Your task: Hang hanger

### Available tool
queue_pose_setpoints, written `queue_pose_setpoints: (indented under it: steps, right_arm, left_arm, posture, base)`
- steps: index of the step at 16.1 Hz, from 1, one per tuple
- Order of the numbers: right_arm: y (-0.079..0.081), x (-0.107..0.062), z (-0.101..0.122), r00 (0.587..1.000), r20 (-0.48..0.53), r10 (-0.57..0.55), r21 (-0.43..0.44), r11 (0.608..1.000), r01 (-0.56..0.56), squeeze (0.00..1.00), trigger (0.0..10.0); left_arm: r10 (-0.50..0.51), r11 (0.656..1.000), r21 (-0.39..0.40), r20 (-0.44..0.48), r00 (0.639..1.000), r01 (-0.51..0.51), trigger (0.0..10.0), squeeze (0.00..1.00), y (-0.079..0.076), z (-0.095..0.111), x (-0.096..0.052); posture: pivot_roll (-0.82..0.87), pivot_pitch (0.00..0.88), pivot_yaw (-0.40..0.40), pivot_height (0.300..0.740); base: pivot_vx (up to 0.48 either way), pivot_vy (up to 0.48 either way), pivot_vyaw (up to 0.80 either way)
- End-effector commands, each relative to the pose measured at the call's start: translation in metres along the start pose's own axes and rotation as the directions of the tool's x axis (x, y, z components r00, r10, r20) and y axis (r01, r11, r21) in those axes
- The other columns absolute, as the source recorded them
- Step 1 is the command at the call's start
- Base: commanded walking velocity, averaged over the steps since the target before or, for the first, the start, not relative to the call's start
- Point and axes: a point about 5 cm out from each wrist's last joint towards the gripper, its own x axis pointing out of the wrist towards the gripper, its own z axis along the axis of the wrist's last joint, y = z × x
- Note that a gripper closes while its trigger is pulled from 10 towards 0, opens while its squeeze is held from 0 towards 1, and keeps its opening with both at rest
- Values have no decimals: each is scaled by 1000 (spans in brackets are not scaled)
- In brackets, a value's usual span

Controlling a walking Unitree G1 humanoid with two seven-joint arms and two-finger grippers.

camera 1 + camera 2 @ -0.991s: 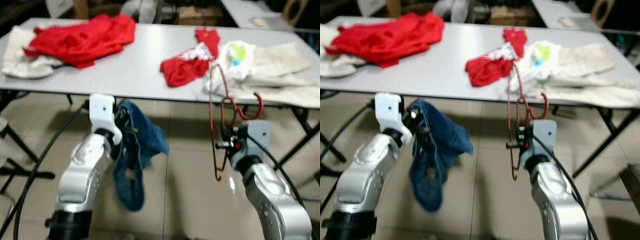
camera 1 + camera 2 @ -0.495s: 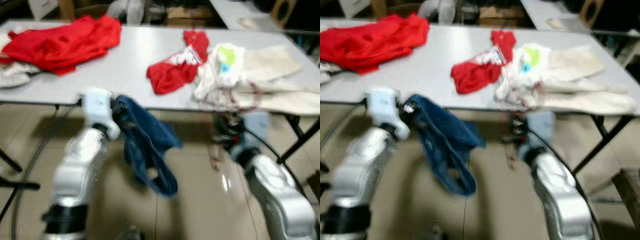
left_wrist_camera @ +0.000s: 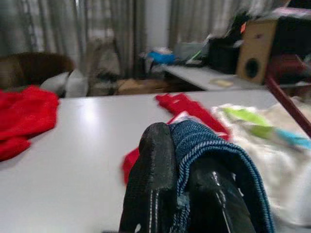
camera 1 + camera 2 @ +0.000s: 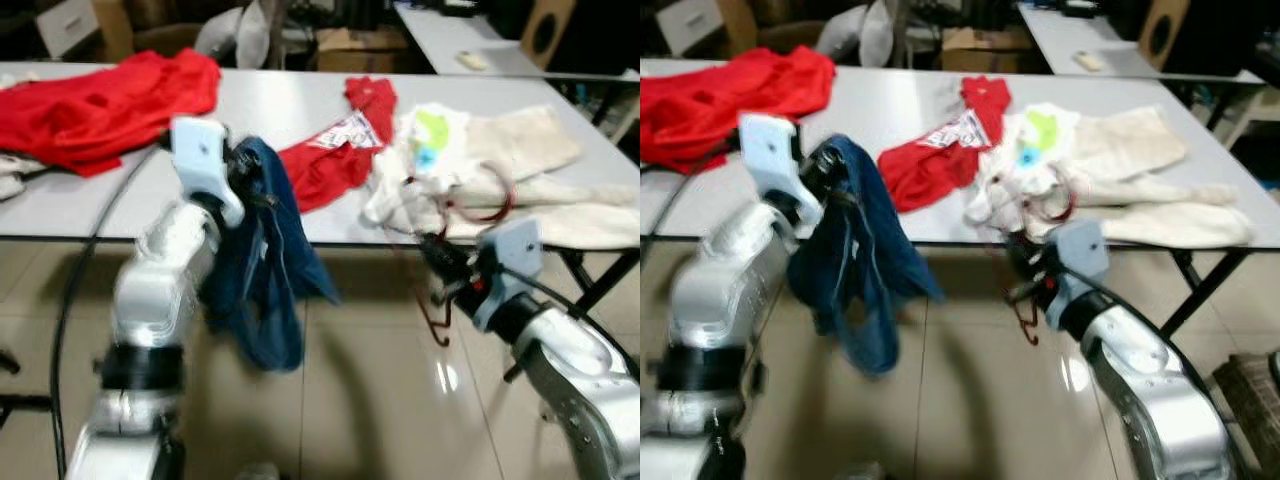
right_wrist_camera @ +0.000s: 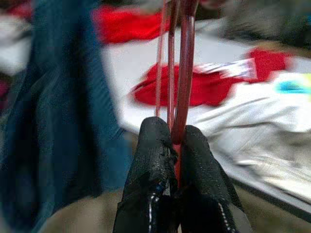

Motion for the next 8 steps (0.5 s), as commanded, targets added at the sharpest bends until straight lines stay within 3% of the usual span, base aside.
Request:
queue_pose_setpoints:
  steps: [1,3,8]
  right_arm:
    - [-5,-13,5,999,-18,44,-33,998,-44,0,10000]
    - [-9,-31,8,986,-86,139,-70,987,-145,0,10000]
    - [-7,-52,15,944,-166,286,-75,951,-301,0,10000]
  left_arm:
    - [-42,999,21,72,997,41,10000,0,-5,20,12]
    - [-41,998,51,92,995,36,10000,0,2,34,28]
    - [-11,996,93,109,994,1,10000,0,18,53,42]
  posture:
    - [54,14,16,740]
    - [48,7,20,740]
    - [48,7,18,740]
  base:
    - [349,0,0]
    - [347,0,0]
    - [363,0,0]
